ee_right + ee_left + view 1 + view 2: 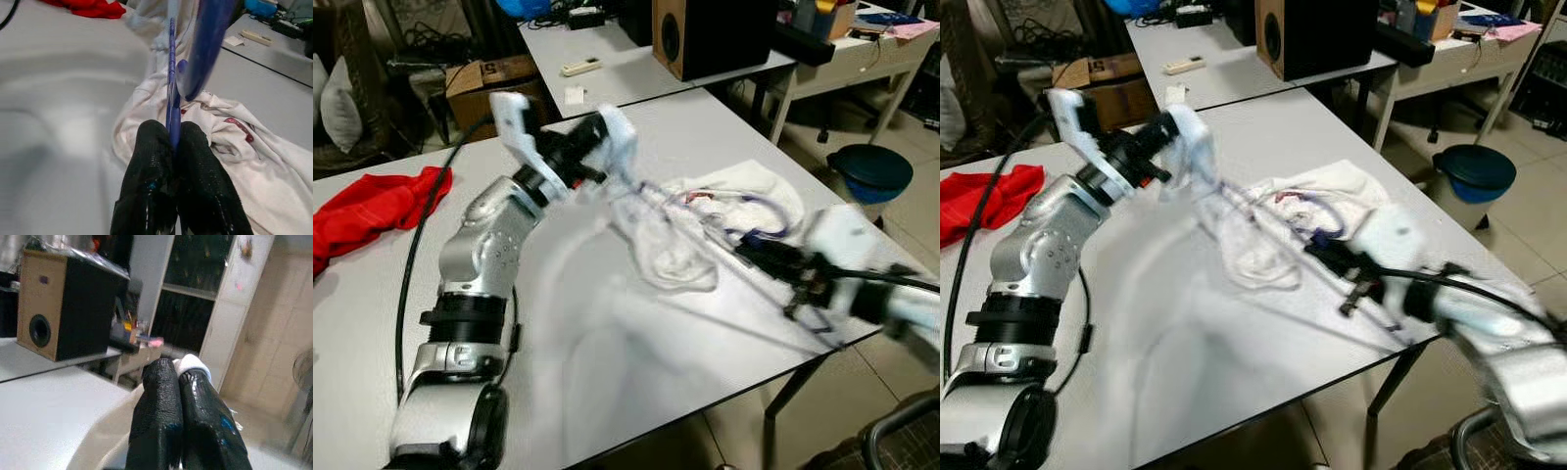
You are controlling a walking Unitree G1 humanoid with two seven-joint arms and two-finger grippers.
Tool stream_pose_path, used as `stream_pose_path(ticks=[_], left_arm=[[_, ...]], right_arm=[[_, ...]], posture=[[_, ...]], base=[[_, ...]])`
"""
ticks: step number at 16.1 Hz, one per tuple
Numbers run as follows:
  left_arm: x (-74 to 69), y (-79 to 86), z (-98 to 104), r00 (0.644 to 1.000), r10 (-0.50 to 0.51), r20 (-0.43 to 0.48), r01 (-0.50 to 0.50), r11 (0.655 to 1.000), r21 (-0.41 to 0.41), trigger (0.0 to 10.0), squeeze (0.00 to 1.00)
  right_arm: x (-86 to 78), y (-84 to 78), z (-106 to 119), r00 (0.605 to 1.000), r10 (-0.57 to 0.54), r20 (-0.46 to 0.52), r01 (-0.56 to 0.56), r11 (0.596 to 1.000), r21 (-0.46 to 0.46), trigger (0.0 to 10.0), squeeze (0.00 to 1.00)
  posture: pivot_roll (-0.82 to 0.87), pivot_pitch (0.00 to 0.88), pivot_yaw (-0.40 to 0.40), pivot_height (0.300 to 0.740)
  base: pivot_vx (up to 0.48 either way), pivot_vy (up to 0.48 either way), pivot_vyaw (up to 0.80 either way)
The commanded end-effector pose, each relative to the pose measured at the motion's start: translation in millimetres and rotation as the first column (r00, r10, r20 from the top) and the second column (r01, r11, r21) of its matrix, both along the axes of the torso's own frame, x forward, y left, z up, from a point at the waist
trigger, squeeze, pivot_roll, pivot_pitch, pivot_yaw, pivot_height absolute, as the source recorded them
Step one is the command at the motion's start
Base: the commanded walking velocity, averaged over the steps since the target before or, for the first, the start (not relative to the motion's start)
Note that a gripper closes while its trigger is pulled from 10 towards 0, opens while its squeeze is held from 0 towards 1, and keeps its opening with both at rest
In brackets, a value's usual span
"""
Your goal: Hang hanger
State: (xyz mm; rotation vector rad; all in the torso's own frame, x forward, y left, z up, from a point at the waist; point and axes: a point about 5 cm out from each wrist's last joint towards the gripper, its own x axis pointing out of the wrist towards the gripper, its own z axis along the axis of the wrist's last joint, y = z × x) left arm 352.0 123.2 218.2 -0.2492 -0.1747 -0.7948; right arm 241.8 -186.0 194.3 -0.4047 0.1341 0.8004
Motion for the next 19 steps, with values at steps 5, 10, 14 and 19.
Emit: stream_pose_path(ticks=[5, 10, 14, 19], left_arm=[[-6.7, -18.8, -26, 0.998, -0.043, 0.034, 0.03, 0.947, 0.32, 0.0, 0.0], [-7.6, -21.8, -12, 0.996, -0.066, 0.057, 0.053, 0.975, 0.214, 0.0, 0.0], [5.0, -3.5, 31, 0.989, 0.061, 0.134, -0.057, 0.998, -0.029, 0.0, 0.0], [19.9, 35.1, 11, 0.95, 0.279, 0.138, -0.303, 0.929, 0.212, 0.0, 0.0]], right_arm=[[27.4, 12.4, 23, 0.99, -0.087, 0.113, 0.076, 0.992, 0.099, 10.0, 0.0], [23.9, 23.6, 4, 1.0, 0.027, 0.004, -0.027, 0.999, -0.036, 10.0, 0.0], [2.8, 33.7, -28, 0.969, 0.168, -0.178, -0.196, 0.969, -0.149, 10.0, 0.0], [-11.8, 10.8, 2, 0.977, 0.183, -0.109, -0.186, 0.982, -0.019, 10.0, 0.0]], posture=[[-0.04, 0.0, 0.11, 0.74], [-0.04, 0.0, 0.109, 0.74], [-0.04, 0.0, 0.109, 0.74], [-0.03, 0.0, 0.107, 0.74]], base=[[0.0, 0.0, 0.0], [0.0, 0.0, 0.0], [0.0, 0.0, 0.0], [0.0, 0.0, 0.0]])
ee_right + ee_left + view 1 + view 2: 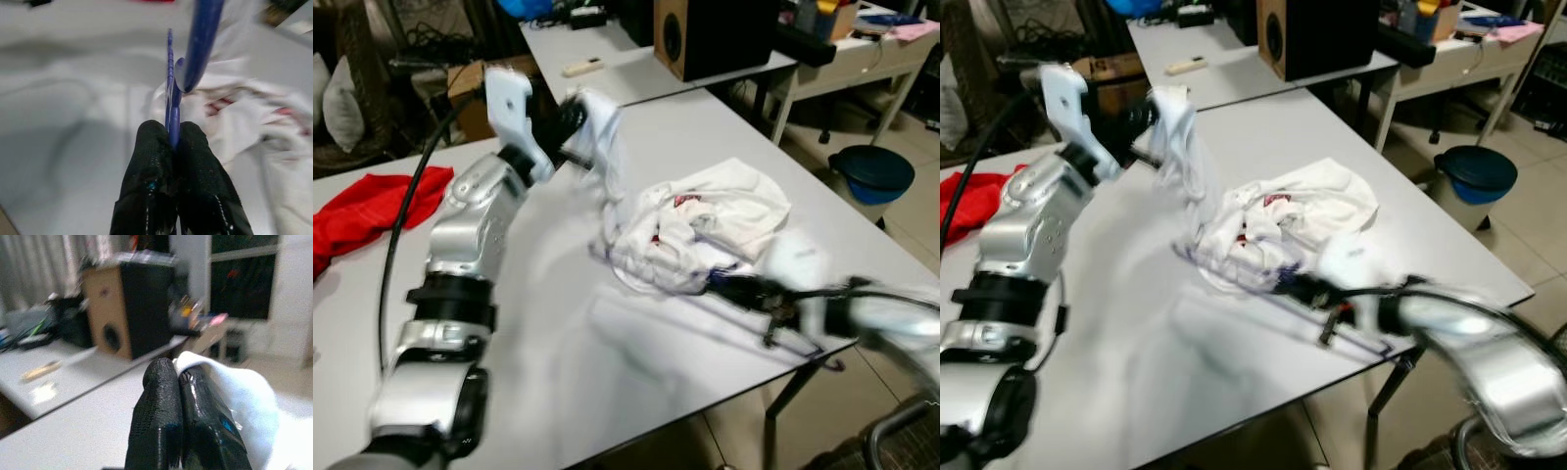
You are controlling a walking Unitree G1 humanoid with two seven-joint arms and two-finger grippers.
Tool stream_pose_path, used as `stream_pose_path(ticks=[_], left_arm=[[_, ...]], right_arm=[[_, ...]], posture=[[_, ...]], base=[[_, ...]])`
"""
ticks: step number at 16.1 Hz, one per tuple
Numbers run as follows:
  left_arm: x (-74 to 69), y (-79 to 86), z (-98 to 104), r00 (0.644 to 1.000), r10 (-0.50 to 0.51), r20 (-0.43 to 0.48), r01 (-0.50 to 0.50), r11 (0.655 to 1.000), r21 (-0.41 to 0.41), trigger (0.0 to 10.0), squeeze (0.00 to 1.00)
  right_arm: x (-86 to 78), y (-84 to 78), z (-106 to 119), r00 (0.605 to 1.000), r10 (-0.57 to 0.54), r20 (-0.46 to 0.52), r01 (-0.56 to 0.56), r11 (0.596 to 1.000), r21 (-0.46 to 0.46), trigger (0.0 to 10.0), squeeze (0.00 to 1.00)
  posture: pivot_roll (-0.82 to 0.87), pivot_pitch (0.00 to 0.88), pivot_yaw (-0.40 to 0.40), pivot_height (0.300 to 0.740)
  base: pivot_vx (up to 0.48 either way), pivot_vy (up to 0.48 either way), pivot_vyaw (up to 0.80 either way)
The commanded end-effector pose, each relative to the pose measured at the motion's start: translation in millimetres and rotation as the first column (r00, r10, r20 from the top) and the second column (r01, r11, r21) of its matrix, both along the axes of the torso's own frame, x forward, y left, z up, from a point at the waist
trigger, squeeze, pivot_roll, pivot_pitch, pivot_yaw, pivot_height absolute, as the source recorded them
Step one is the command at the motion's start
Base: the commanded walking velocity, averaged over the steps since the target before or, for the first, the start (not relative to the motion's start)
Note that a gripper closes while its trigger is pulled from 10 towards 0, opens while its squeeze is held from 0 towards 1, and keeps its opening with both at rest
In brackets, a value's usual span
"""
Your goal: Hang hanger
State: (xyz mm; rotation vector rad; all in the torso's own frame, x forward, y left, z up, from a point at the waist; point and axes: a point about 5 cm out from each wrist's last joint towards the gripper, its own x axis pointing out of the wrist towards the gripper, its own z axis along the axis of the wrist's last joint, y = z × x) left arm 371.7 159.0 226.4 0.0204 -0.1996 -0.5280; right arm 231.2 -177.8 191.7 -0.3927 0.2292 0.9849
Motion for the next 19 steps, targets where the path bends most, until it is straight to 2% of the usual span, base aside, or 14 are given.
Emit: stream_pose_path(ticks=[1, 4, 6, 7, 8, 9, 10, 12, 13, 14, 15, 16, 17, 19], left_arm=[[-0.2, 7.2, -6, 0.999, 0.038, -0.011, -0.037, 0.998, 0.057, 0.0, 0.0], [-5.9, 15.9, -36, 0.994, 0.049, -0.1, -0.033, 0.987, 0.154, 0.0, 0.0], [-10.4, 13.6, -58, 0.984, 0.027, -0.177, 0.002, 0.986, 0.164, 0.0, 0.0], [-14.9, 7.4, -67, 0.978, -0.012, -0.21, 0.042, 0.989, 0.139, 3.5, 0.0], [-21.8, -2.2, -72, 0.96, -0.089, -0.265, 0.109, 0.992, 0.063, 9.2, 0.0], [-24.9, -5.9, -73, 0.95, -0.129, -0.286, 0.144, 0.989, 0.032, 9.2, 0.0], [-32.7, -8.7, -79, 0.937, -0.165, -0.307, 0.188, 0.981, 0.049, 10.0, 1.0], [-40.5, -6.2, -83, 0.937, -0.166, -0.306, 0.195, 0.978, 0.069, 10.0, 1.0], [-46.3, -6.2, -77, 0.943, -0.179, -0.279, 0.2, 0.978, 0.051, 10.0, 1.0], [-50.1, -7.9, -72, 0.936, -0.212, -0.28, 0.219, 0.976, -0.003, 10.0, 1.0], [-53.5, -5.6, -59, 0.954, -0.184, -0.235, 0.178, 0.983, -0.043, 10.0, 1.0], [-53.8, -4.6, -57, 0.958, -0.174, -0.229, 0.167, 0.985, -0.05, 10.0, 1.0], [-53.5, -0.8, -51, 0.971, -0.12, -0.208, 0.112, 0.992, -0.05, 10.0, 1.0], [-62.4, -0.7, -35, 0.981, -0.098, -0.166, 0.086, 0.994, -0.073, 10.0, 1.0]], right_arm=[[-6.0, -10.3, 16, 0.999, -0.001, 0.038, 0.0, 0.999, 0.044, 10.0, 0.0], [-25.0, -30.5, 29, 1.0, 0.013, 0.022, -0.015, 0.994, 0.106, 10.0, 0.0], [-30.5, -37.1, 31, 1.0, -0.001, 0.018, 0.0, 0.995, 0.097, 10.0, 0.0], [-30.6, -38.4, 31, 1.0, -0.015, 0.02, 0.013, 0.996, 0.093, 10.0, 0.0], [-31.6, -38.2, 31, 1.0, -0.019, 0.015, 0.017, 0.995, 0.097, 10.0, 0.0], [-32.0, -38.2, 31, 1.0, -0.02, 0.014, 0.019, 0.995, 0.099, 10.0, 0.0], [-35.5, -38.1, 32, 1.0, -0.022, 0.006, 0.022, 0.994, 0.105, 10.0, 0.0], [-43.9, -39.7, 34, 1.0, -0.022, -0.011, 0.023, 0.993, 0.112, 10.0, 0.0], [-47.9, -44.7, 39, 0.999, -0.036, -0.005, 0.037, 0.992, 0.118, 10.0, 0.0], [-46.0, -47.6, 44, 0.998, -0.063, 0.02, 0.06, 0.989, 0.134, 10.0, 0.0], [-40.2, -52.9, 49, 0.989, -0.144, 0.025, 0.137, 0.973, 0.187, 10.0, 0.0], [-38.9, -53.6, 50, 0.987, -0.16, 0.021, 0.153, 0.969, 0.194, 10.0, 0.0], [-37.7, -52.1, 49, 0.986, -0.166, 0.007, 0.161, 0.965, 0.209, 10.0, 0.0], [-32.4, -43.4, 40, 0.976, -0.216, -0.011, 0.212, 0.947, 0.242, 10.0, 0.0]], posture=[[-0.03, 0.0, 0.108, 0.74], [-0.04, 0.0, 0.111, 0.74], [-0.05, 0.0, 0.114, 0.74], [-0.05, 0.0, 0.111, 0.74], [-0.05, 0.0, 0.111, 0.74], [-0.05, 0.0, 0.111, 0.74], [-0.05, 0.0, 0.106, 0.74], [-0.05, 0.0, 0.101, 0.74], [-0.05, 0.0, 0.099, 0.74], [-0.05, 0.0, 0.097, 0.74], [-0.04, 0.0, 0.082, 0.74], [-0.04, 0.0, 0.082, 0.74], [-0.04, 0.0, 0.072, 0.74], [-0.02, 0.0, 0.055, 0.74]], base=[[0.0, 0.0, 0.0], [0.0, 0.0, 0.0], [0.0, 0.0, 0.0], [0.0, 0.0, 0.0], [0.0, 0.0, 0.0], [0.0, 0.0, 0.0], [0.0, 0.0, 0.0], [0.0, 0.0, 0.0], [0.0, 0.0, 0.0], [0.0, 0.0, 0.0], [0.0, 0.0, 0.0], [0.0, 0.0, 0.0], [0.0, 0.0, 0.0], [0.0, 0.0, 0.0]])
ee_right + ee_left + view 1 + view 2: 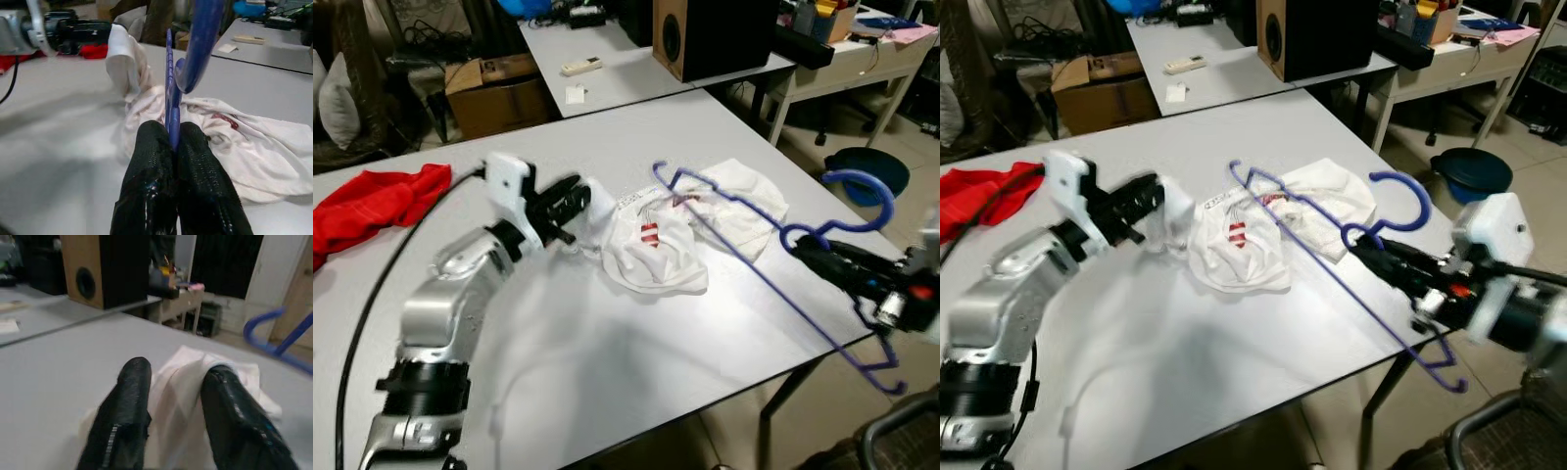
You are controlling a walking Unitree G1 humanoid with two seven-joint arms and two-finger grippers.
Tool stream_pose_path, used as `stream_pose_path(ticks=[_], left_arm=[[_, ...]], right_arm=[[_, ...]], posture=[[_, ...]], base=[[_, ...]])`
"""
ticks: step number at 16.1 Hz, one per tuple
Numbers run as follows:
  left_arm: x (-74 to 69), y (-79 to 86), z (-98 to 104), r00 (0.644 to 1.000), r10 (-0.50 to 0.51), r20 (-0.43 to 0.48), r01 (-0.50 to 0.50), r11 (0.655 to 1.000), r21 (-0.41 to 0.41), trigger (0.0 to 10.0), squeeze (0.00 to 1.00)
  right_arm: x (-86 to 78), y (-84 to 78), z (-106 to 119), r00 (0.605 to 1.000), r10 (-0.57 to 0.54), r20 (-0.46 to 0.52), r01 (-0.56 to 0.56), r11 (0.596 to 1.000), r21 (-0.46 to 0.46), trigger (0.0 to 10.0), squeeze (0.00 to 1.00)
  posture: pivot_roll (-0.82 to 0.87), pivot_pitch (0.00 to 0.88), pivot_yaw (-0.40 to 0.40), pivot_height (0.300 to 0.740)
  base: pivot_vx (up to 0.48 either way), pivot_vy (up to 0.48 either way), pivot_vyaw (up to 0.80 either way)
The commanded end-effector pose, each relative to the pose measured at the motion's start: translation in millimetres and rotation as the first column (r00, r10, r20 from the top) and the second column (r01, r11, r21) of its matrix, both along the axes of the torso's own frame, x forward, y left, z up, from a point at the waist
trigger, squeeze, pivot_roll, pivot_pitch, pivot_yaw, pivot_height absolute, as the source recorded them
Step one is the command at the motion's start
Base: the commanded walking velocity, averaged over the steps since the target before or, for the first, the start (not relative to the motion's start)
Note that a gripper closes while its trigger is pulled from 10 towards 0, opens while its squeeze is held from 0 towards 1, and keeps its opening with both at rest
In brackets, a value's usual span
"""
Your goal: Hang hanger
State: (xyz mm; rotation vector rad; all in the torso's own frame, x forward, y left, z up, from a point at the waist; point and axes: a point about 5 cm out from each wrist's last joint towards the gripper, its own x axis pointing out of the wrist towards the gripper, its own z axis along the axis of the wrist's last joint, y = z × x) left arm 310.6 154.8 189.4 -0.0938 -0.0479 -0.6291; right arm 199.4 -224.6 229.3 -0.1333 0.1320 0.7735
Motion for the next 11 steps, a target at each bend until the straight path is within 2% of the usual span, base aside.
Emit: stream_pose_path(ticks=[1, 2, 3, 4, 5, 6, 7, 9, 11], left_arm=[[-6.9, 1.9, 5, 1.0, -0.011, 0.006, 0.011, 0.999, 0.038, 10.0, 0.56], [-9.3, 0.5, 6, 1.0, -0.028, 0.006, 0.027, 0.998, 0.06, 10.0, 0.56], [-22.6, 1.8, -12, 0.983, -0.158, -0.092, 0.181, 0.907, 0.38, 10.0, 0.0], [-28.7, 9.8, -24, 0.966, -0.203, -0.16, 0.257, 0.809, 0.529, 10.0, 0.0], [-29.6, 14.1, -29, 0.959, -0.204, -0.195, 0.28, 0.779, 0.561, 10.0, 0.0], [-29.7, 15.1, -29, 0.954, -0.2, -0.223, 0.291, 0.795, 0.532, 10.0, 0.24], [-29.5, 14.9, -27, 0.942, -0.209, -0.263, 0.313, 0.834, 0.455, 10.0, 1.0], [-28.9, 16.8, -24, 0.943, -0.21, -0.258, 0.309, 0.837, 0.451, 10.0, 1.0], [-24.6, 25.9, -11, 0.97, -0.161, -0.183, 0.216, 0.915, 0.341, 10.0, 1.0]], right_arm=[[3.1, 7.3, 0, 0.999, -0.029, 0.025, 0.029, 1.0, -0.008, 10.0, 0.0], [5.0, 7.8, -1, 0.998, -0.049, 0.036, 0.049, 0.999, -0.009, 10.0, 0.0], [13.3, 9.9, -7, 0.994, -0.111, 0.024, 0.111, 0.994, 0.015, 10.0, 0.0], [17.1, 13.7, -8, 0.992, -0.121, 0.027, 0.12, 0.993, 0.016, 10.0, 0.0], [19.3, 14.9, -7, 0.992, -0.125, 0.03, 0.125, 0.992, 0.019, 10.0, 0.0], [20.6, 15.6, -7, 0.991, -0.13, 0.031, 0.129, 0.991, 0.024, 10.0, 0.0], [24.0, 17.8, -10, 0.988, -0.151, 0.035, 0.15, 0.988, 0.03, 10.0, 0.0], [25.4, 23.7, -15, 0.987, -0.159, 0.022, 0.158, 0.987, 0.041, 10.0, 0.0], [26.1, 29.0, -17, 0.986, -0.169, 0.004, 0.168, 0.983, 0.079, 10.0, 0.0]], posture=[[-0.02, 0.0, 0.048, 0.74], [-0.01, 0.0, 0.046, 0.74], [0.0, 0.0, 0.044, 0.74], [0.0, 0.0, 0.044, 0.74], [0.01, 0.0, 0.047, 0.74], [0.01, 0.0, 0.051, 0.74], [0.01, 0.0, 0.056, 0.74], [0.01, 0.0, 0.05, 0.74], [0.0, 0.0, 0.055, 0.74]], base=[[0.0, 0.0, 0.0], [0.0, 0.0, 0.0], [0.0, 0.0, 0.0], [0.0, 0.0, 0.0], [0.0, 0.0, 0.0], [0.0, 0.0, 0.0], [0.0, 0.0, 0.0], [0.0, 0.0, 0.0], [0.0, 0.0, 0.0]])
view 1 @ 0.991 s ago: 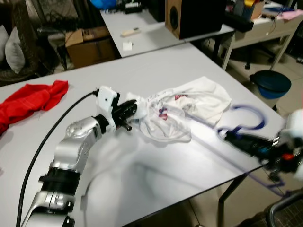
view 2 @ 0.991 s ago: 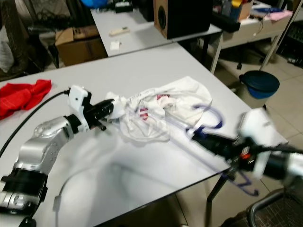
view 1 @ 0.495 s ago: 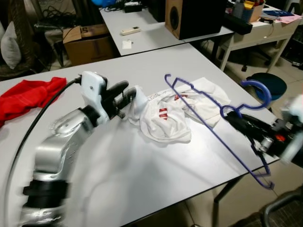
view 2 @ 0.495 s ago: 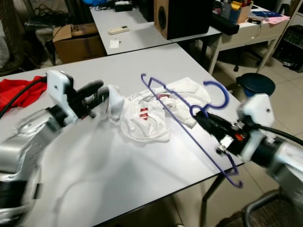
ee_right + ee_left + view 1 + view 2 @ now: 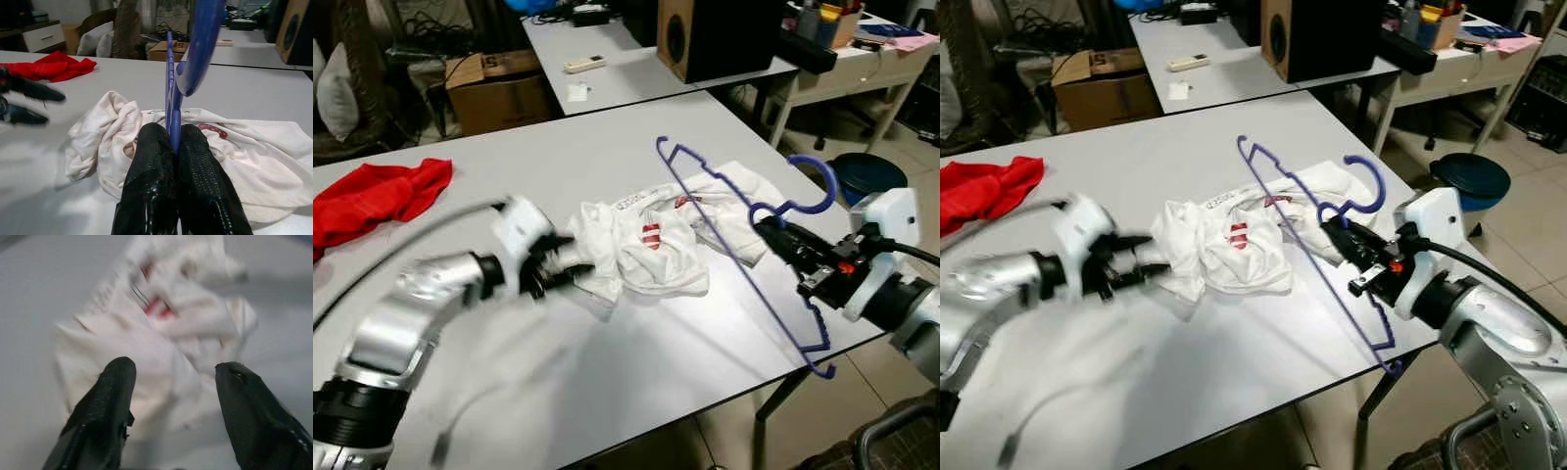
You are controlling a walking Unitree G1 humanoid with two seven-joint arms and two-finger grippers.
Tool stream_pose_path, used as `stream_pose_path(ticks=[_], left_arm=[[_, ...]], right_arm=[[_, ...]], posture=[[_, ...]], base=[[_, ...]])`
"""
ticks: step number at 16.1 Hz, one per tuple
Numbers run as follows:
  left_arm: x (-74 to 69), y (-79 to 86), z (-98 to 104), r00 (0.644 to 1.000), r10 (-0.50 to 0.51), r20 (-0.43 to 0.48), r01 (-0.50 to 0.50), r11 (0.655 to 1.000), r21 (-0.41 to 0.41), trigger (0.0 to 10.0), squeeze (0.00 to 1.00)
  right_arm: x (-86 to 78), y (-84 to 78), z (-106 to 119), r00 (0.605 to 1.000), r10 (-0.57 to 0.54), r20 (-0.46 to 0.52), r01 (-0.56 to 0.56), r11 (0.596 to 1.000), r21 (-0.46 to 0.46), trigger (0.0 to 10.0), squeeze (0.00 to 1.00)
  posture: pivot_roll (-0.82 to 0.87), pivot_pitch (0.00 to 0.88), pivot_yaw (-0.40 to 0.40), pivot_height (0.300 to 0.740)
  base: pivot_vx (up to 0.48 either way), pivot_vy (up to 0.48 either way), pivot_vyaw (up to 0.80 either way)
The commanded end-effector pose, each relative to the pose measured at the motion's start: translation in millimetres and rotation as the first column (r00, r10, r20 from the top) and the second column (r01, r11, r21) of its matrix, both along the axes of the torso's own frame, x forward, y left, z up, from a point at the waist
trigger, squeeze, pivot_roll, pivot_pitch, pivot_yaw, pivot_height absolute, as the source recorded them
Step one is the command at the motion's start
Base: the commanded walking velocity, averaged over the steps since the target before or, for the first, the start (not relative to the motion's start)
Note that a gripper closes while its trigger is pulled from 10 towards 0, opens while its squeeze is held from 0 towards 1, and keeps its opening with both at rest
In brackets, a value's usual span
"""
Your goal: Hang hanger
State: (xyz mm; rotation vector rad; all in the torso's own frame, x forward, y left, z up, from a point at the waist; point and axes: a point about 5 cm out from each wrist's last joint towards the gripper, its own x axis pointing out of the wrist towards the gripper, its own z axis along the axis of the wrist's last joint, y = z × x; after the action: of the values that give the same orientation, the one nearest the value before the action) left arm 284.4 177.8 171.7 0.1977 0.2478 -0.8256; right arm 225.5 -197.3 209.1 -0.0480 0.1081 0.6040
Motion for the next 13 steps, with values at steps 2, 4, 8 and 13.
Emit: stream_pose_path(ticks=[2, 4, 8, 13], left_arm=[[12.7, 12.9, 23, 0.985, 0.157, 0.071, -0.143, 0.975, -0.17, 10.0, 1.0], [23.6, 19.7, 38, 0.937, 0.324, 0.129, -0.278, 0.918, -0.284, 10.0, 1.0], [18.7, 0.8, 22, 0.904, 0.404, 0.141, -0.355, 0.892, -0.278, 10.0, 0.0], [10.5, -14.7, -4, 0.873, 0.475, 0.112, -0.456, 0.875, -0.163, 10.0, 0.0]], right_arm=[[0.4, 1.6, 1, 0.999, -0.04, 0.004, 0.04, 0.999, 0.015, 10.0, 0.0], [5.1, 2.7, 0, 0.99, -0.14, 0.034, 0.139, 0.99, 0.034, 10.0, 0.0], [13.2, 28.4, -8, 0.97, -0.226, 0.089, 0.225, 0.974, 0.026, 10.0, 0.0], [13.2, 35.1, -22, 0.947, -0.298, 0.119, 0.301, 0.953, -0.012, 10.0, 0.0]], posture=[[0.0, 0.0, 0.053, 0.74], [-0.01, 0.0, 0.051, 0.74], [-0.02, 0.0, 0.053, 0.74], [0.01, 0.0, 0.041, 0.74]], base=[[0.0, 0.0, 0.0], [0.0, 0.0, 0.0], [0.0, 0.0, 0.13], [0.0, 0.0, 0.8]])
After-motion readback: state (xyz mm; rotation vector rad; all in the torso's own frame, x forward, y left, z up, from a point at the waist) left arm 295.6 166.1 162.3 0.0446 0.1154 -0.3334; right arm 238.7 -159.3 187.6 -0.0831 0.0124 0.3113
